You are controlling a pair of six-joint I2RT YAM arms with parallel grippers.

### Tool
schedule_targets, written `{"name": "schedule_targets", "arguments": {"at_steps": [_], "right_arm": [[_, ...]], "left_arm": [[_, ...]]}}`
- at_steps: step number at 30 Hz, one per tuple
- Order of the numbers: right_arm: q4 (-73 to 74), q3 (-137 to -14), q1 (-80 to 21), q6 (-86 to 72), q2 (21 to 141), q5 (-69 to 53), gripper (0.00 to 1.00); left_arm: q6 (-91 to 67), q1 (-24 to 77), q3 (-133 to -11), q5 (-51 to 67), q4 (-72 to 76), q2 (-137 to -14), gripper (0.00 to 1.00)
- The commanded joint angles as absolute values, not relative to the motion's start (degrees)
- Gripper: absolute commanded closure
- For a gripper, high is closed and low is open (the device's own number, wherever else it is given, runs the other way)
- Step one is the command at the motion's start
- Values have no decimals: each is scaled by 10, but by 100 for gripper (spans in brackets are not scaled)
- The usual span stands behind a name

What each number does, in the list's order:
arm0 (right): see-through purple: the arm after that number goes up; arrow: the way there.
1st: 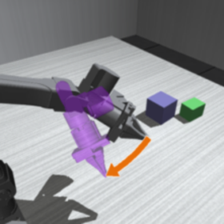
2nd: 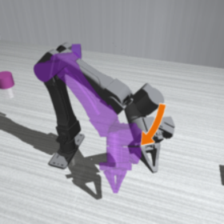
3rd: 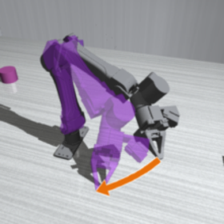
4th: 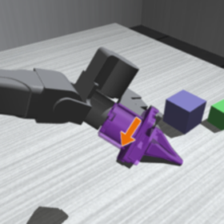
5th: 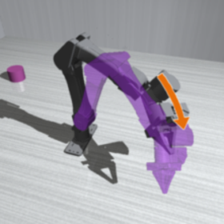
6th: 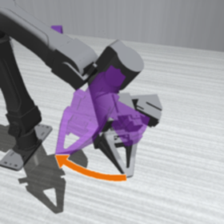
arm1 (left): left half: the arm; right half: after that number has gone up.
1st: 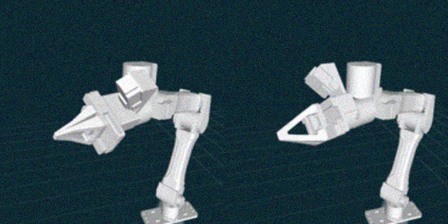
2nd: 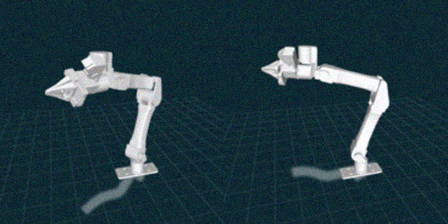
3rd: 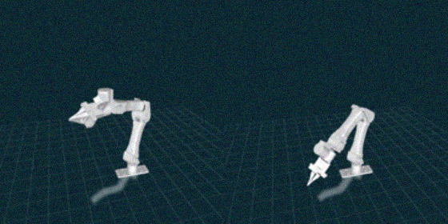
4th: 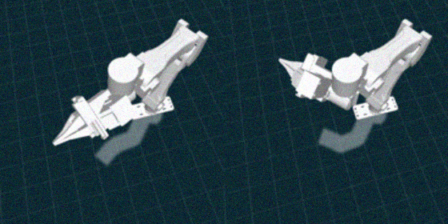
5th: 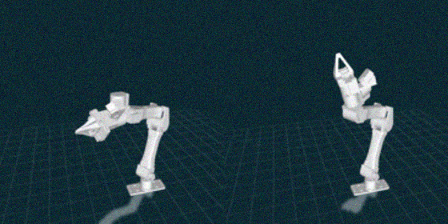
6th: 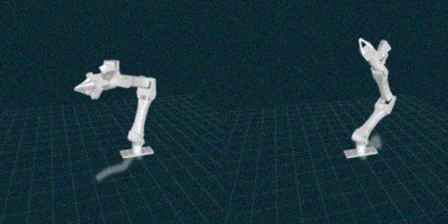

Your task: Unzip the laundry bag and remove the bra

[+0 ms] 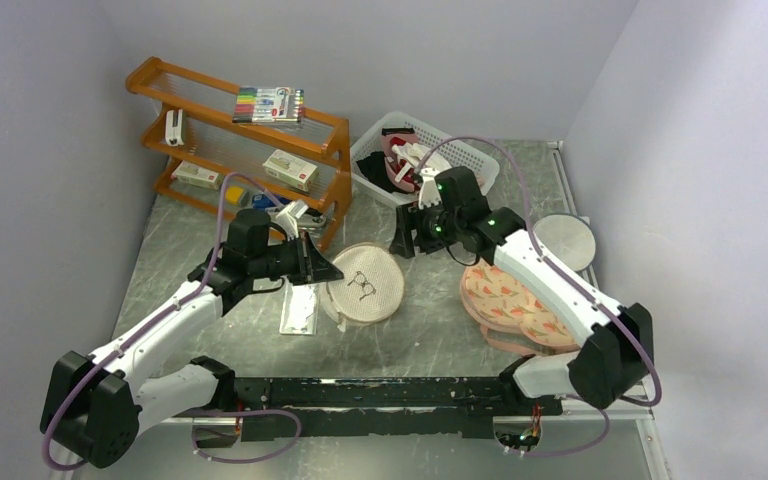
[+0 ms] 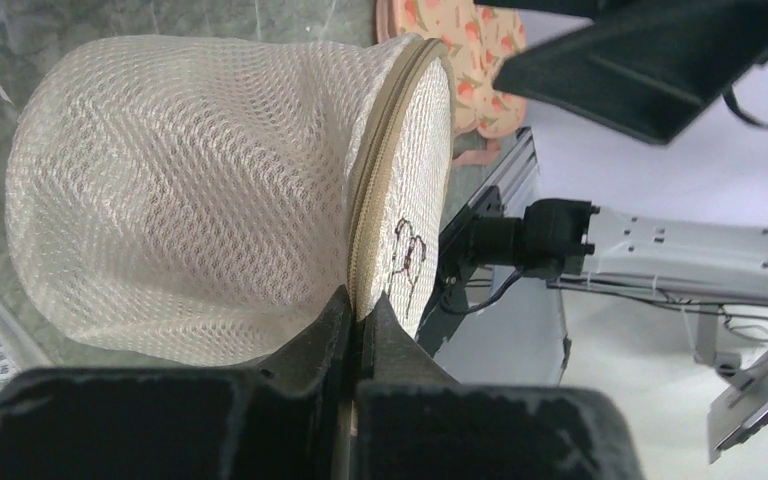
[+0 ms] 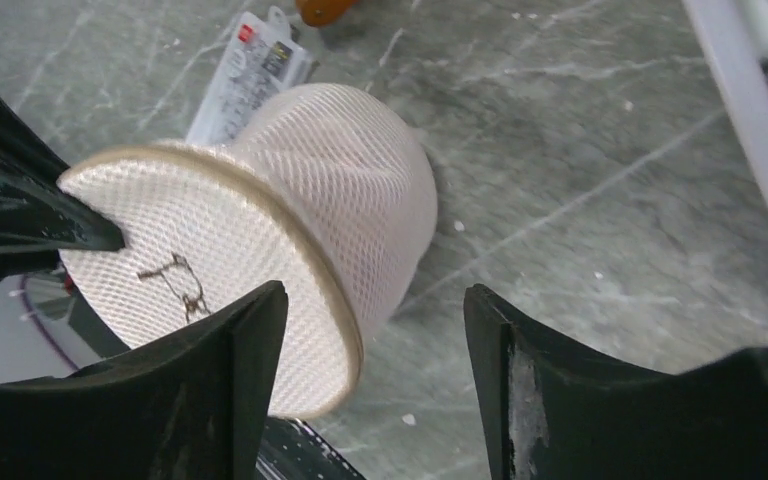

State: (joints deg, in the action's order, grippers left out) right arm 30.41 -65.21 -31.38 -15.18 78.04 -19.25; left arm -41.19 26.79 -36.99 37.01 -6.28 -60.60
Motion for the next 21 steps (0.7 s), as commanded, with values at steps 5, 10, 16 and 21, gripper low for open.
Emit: {"name": "schedule_targets", "arguments": {"at_steps": [5, 10, 16, 21], "right_arm": [[358, -625, -390, -215, 697, -93, 22], [351, -598, -418, -246, 671, -116, 13], [360, -601, -465, -285, 664, -103, 13], [320, -579, -528, -358, 653, -54, 16]], "left_arm": [[-504, 272, -374, 327, -25, -611, 93], [-552, 272, -366, 295, -10, -593, 93], [-637, 272, -323, 252, 39, -556, 93], [-663, 272, -322, 242, 50, -562, 93]]}}
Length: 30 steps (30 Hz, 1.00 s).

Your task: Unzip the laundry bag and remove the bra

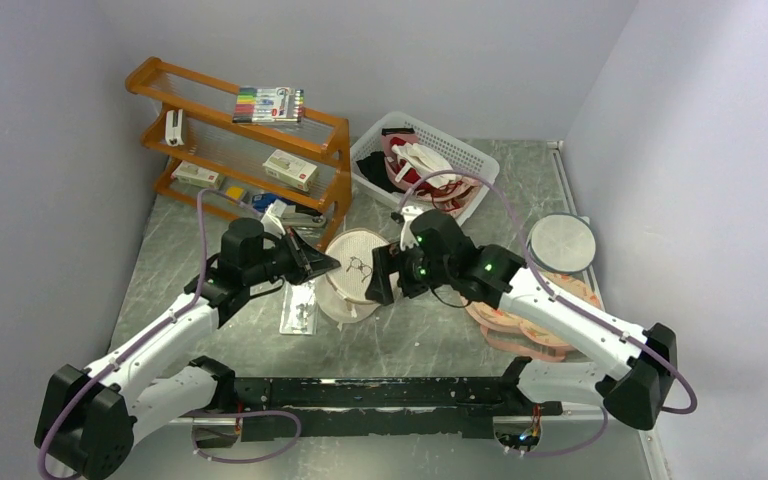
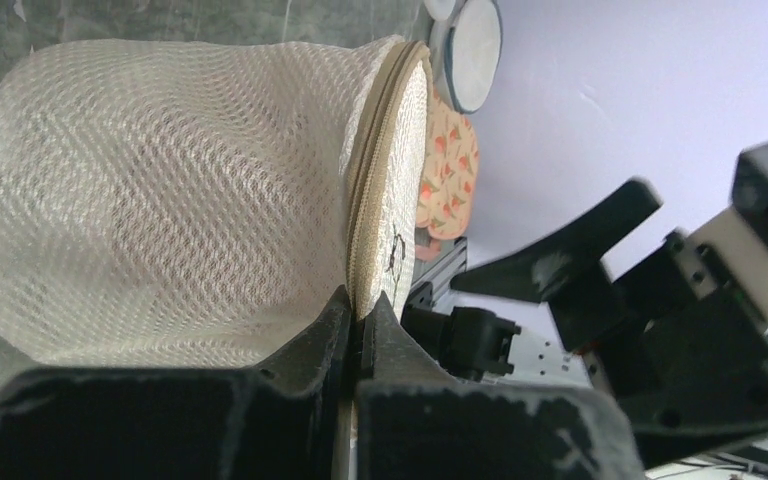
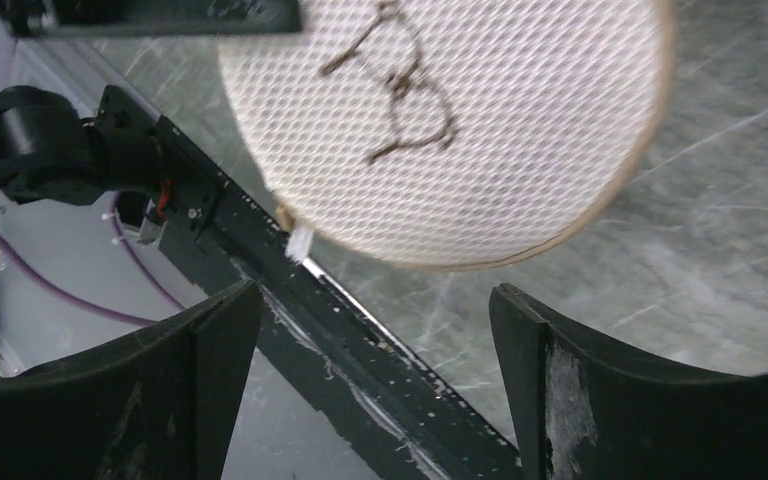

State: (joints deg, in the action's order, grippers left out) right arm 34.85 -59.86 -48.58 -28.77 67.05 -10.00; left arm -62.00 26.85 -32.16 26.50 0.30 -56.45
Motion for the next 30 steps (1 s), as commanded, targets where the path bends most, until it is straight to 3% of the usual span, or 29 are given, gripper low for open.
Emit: {"name": "schedule_targets", "arguments": {"at_steps": [1, 13, 20, 30], "right_arm": [[307, -577, -541, -373, 650, -41, 17], [294, -592, -679, -446, 691, 87, 40], [272, -609, -696, -447, 709, 124, 64], [269, -626, -697, -421, 745, 156, 76]], "left_arm": [[-667, 272, -322, 243, 53, -564, 93], [-680, 272, -320, 236, 60, -567, 93], [-684, 272, -322, 253, 71, -579, 93], [-684, 272, -322, 249, 62, -565, 93]]}}
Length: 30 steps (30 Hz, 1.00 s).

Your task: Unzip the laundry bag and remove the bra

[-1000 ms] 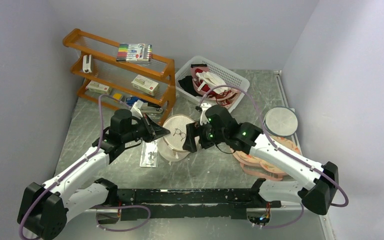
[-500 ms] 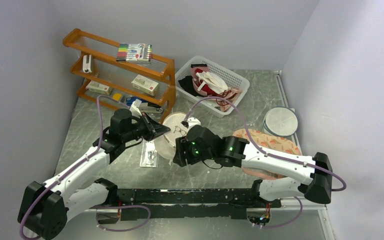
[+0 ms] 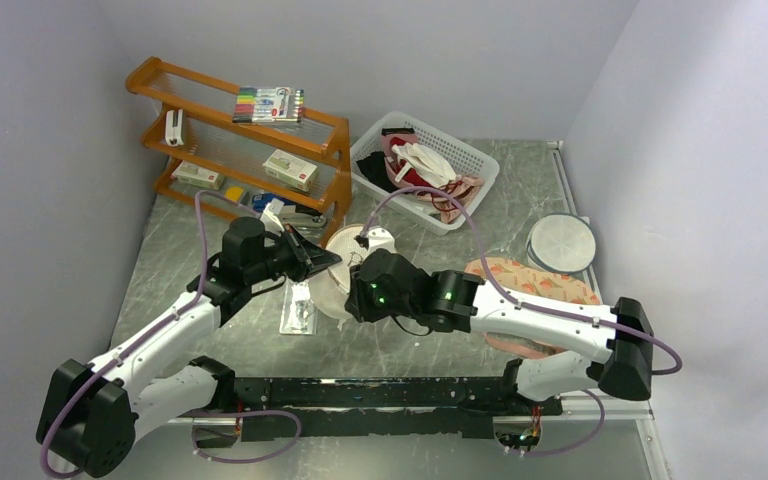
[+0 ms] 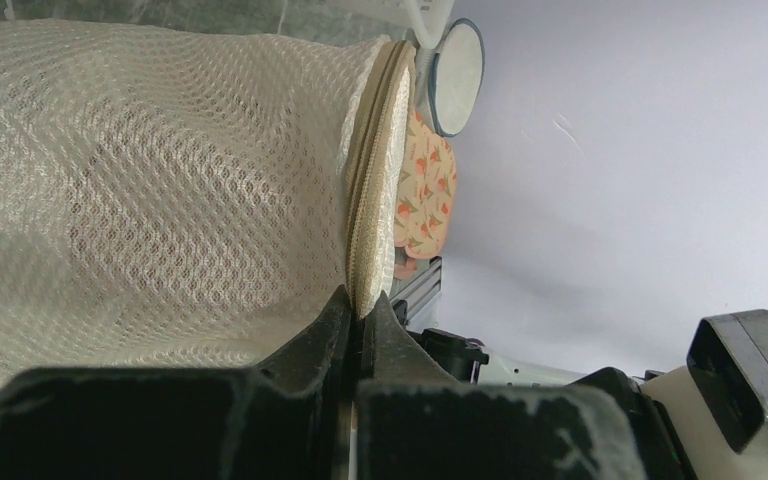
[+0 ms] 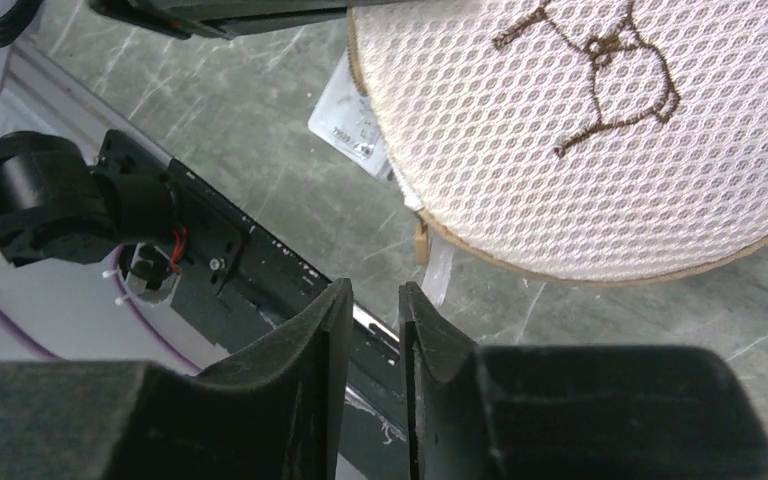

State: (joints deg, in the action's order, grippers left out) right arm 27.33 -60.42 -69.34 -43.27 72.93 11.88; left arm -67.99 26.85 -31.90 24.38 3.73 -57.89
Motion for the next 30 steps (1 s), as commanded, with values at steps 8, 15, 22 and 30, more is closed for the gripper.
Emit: {"name": "schedule_targets", "arguments": {"at_steps": [8, 15, 22, 30], "right_arm": [[260, -621, -697, -426, 759, 186, 77], [249, -618, -697, -423, 768, 187, 77], [236, -615, -697, -419, 778, 193, 78], [238, -610, -697, -421, 783, 207, 80]], "left_arm": [[-680, 272, -329, 250, 49, -560, 93], [-684, 272, -326, 253, 55, -559, 93], [-683, 272, -326, 254, 52, -557, 93], [-681, 272, -330, 252, 44, -552, 93]]}}
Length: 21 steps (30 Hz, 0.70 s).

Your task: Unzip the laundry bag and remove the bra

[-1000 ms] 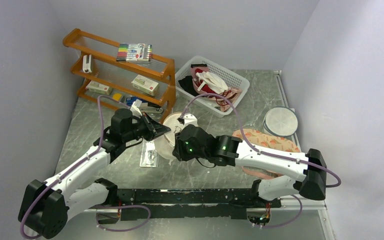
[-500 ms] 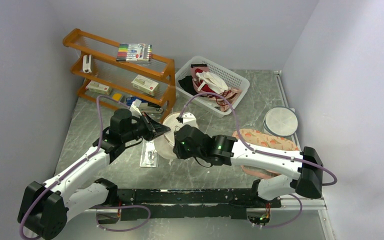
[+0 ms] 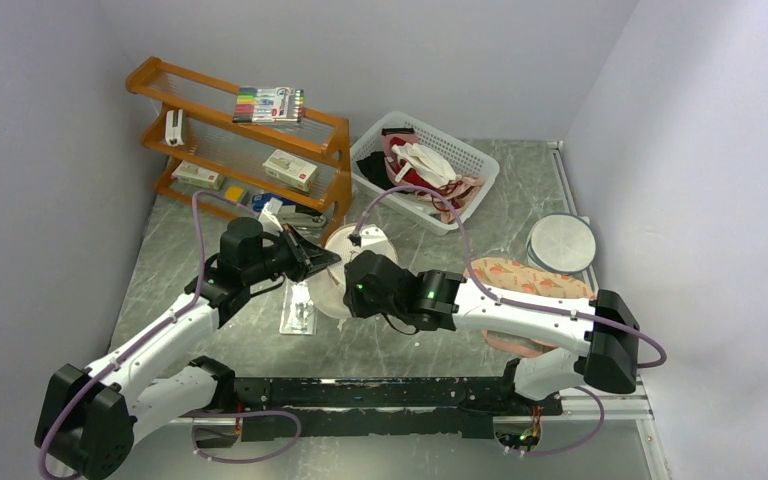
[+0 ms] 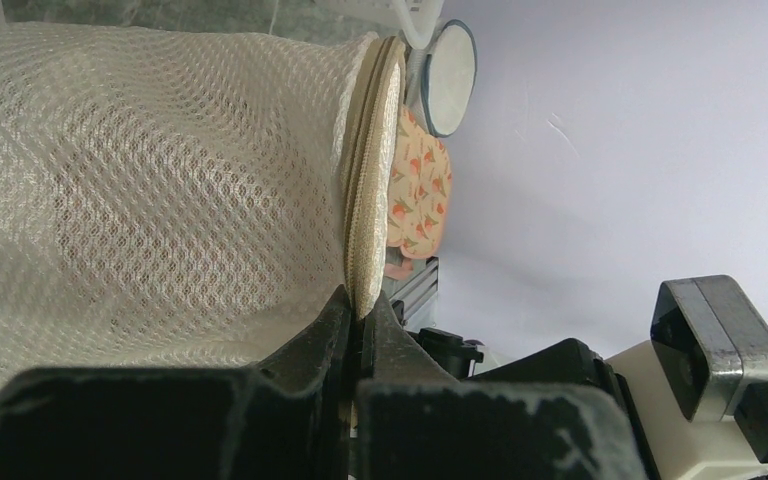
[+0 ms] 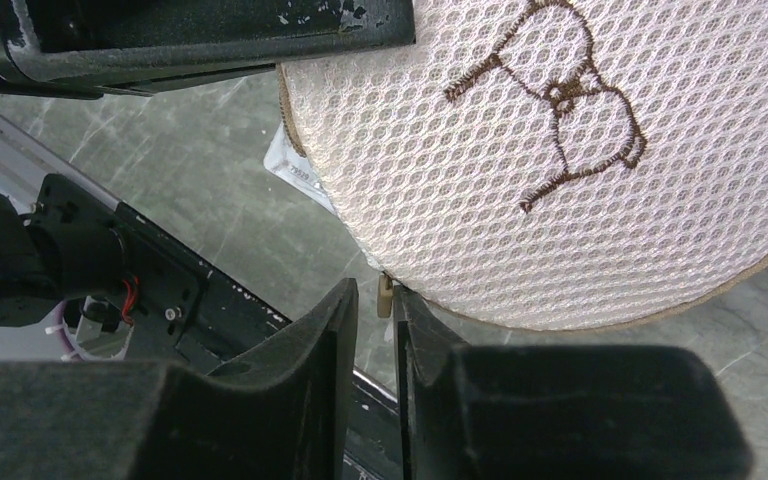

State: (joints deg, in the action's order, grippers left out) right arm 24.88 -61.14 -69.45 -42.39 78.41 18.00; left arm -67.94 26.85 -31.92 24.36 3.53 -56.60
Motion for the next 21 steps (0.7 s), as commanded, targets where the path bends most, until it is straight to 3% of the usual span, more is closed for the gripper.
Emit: {"name": "schedule_targets", "arguments": {"at_steps": [1, 11, 21], "right_arm": [[239, -608, -697, -424, 782, 211, 81], [275, -577, -697, -447, 756, 237, 100], [342, -497, -696, -477, 672, 303, 100]], "left_arm": [[-680, 272, -330, 252, 45, -552, 93], [-677, 272, -328, 243, 35, -546, 93], [-668, 270, -328, 238, 28, -551, 93]]}}
